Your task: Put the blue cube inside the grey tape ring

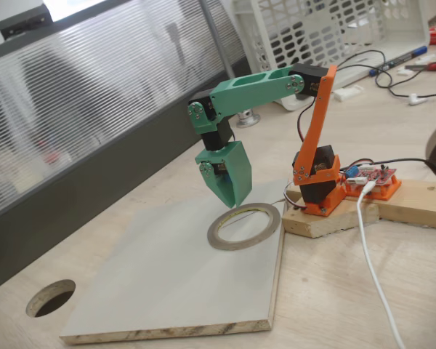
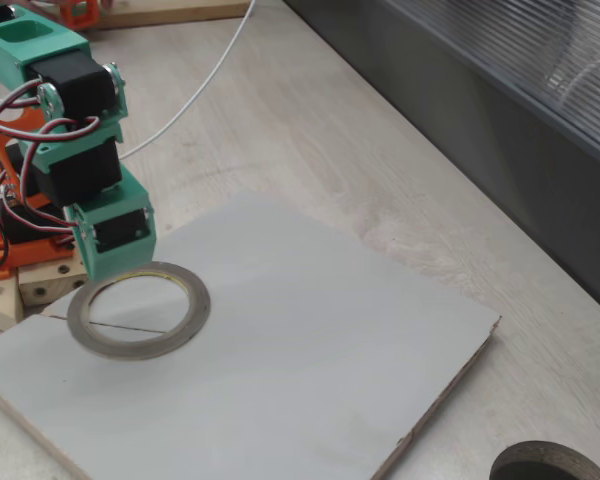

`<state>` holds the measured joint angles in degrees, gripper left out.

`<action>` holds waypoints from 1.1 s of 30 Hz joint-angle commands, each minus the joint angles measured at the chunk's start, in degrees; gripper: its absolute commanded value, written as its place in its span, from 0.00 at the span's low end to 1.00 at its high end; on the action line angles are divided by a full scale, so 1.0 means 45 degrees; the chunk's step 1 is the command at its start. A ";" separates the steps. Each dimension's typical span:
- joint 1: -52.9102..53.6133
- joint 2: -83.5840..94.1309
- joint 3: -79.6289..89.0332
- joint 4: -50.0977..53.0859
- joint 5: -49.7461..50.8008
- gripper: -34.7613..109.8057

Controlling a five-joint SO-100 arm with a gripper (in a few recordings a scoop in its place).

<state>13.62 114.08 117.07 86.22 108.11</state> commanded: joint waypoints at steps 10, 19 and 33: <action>0.0000 0.0254 0.0234 0.0293 0.0137 0.26; 0.0020 0.0469 0.1543 0.0273 0.0254 0.32; -0.0117 0.0254 0.1680 0.1016 0.0215 0.66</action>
<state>13.62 114.43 123.93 89.30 108.63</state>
